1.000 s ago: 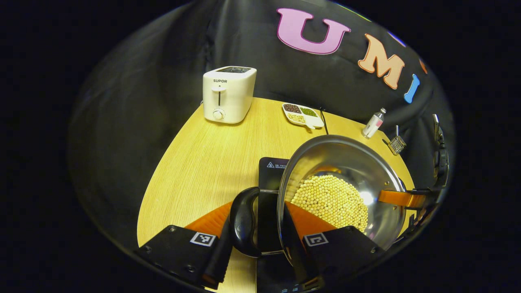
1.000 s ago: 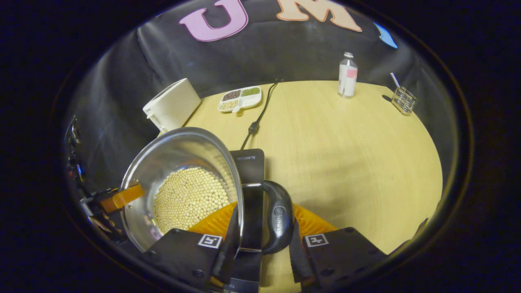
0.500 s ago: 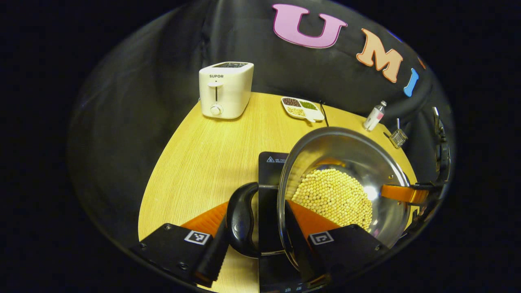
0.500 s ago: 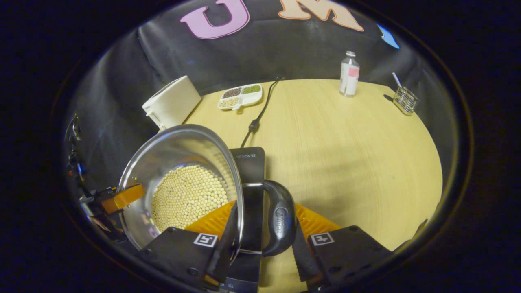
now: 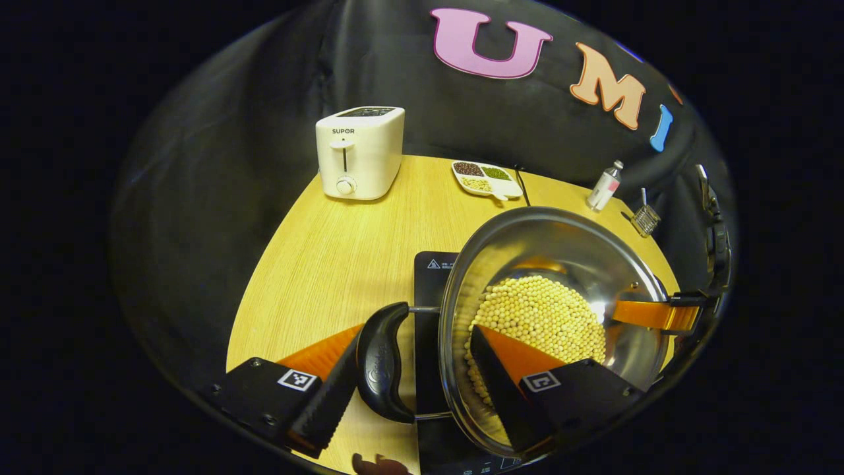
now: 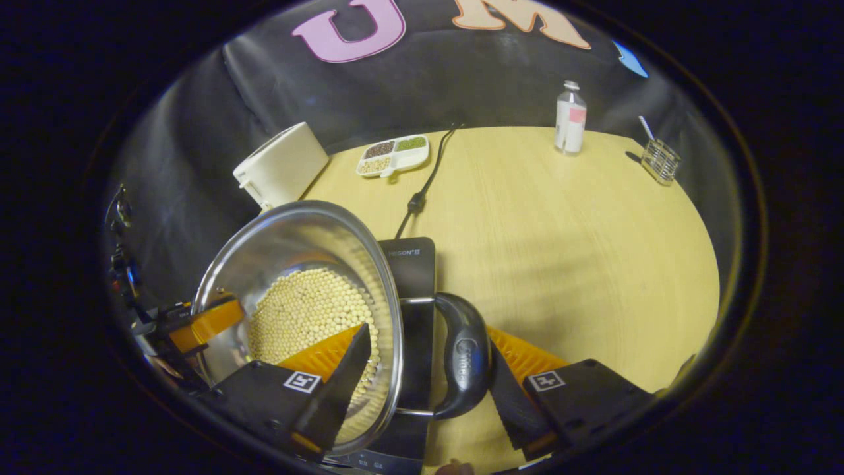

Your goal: First push the handle of the pot to place it horizontally, then grasp the pot with both hands and set it on the induction cooktop.

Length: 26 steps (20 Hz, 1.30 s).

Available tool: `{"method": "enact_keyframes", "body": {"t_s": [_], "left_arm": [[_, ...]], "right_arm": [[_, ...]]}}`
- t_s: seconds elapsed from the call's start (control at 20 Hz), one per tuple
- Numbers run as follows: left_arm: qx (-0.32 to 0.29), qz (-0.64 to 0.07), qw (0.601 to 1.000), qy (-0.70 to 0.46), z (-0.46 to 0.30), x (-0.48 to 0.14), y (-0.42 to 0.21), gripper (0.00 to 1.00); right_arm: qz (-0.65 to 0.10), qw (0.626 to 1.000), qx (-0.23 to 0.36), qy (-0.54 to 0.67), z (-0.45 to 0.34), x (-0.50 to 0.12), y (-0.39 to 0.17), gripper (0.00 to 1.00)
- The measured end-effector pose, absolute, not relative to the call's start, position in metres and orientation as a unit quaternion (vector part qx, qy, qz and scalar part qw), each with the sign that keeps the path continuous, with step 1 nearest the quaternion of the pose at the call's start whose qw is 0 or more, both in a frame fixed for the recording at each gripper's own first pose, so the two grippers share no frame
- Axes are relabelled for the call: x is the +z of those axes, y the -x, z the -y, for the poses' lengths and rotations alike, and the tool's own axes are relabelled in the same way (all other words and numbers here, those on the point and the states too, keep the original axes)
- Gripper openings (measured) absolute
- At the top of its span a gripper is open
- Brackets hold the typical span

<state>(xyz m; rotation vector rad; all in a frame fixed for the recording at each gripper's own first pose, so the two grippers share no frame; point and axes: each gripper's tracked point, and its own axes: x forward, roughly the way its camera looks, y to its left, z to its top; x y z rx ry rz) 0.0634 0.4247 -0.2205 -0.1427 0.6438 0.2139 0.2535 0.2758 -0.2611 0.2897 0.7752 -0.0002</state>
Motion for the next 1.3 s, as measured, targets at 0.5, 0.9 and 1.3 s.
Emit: {"method": "enact_keyframes", "body": {"t_s": [0.5,0.9,1.3], "left_arm": [[0.107,-0.286,0.952,0.023,-0.431,-0.199,-0.073,0.97],[0.114,-0.229,0.967,-0.016,-0.436,-0.16,-0.085,0.98],[0.135,-0.124,0.98,-0.075,-0.433,-0.083,-0.081,0.97]], "right_arm": [[-0.35,0.924,0.0,-0.154,-0.275,-0.244,-0.261,0.95],[-0.302,0.945,0.0,-0.129,-0.268,-0.208,-0.27,0.94],[-0.242,0.965,0.022,-0.103,-0.266,-0.155,-0.267,0.94]]}}
